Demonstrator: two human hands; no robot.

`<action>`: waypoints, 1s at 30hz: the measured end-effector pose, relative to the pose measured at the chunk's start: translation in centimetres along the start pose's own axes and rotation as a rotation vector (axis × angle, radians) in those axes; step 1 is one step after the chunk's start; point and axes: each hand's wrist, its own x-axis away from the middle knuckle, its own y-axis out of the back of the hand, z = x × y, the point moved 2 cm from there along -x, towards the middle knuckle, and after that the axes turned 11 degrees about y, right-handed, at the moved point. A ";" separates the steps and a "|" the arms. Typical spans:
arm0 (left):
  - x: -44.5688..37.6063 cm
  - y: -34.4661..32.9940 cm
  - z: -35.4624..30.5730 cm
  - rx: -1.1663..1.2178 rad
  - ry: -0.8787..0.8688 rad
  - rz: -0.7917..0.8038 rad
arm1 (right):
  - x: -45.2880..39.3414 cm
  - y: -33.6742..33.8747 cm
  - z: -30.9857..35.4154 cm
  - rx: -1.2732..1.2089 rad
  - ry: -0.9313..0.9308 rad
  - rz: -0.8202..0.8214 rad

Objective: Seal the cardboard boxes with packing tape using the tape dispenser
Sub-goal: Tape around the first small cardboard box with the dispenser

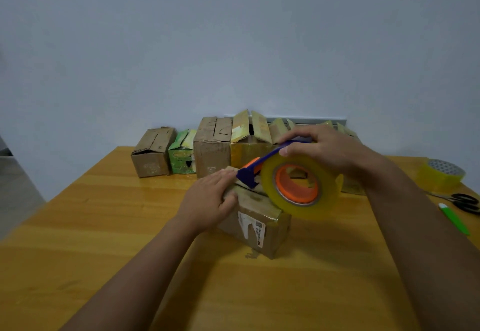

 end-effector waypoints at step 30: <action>0.4 0.1 -2.9 0.011 -0.006 0.113 | 11.6 -3.6 -4.1 -0.188 0.005 -0.391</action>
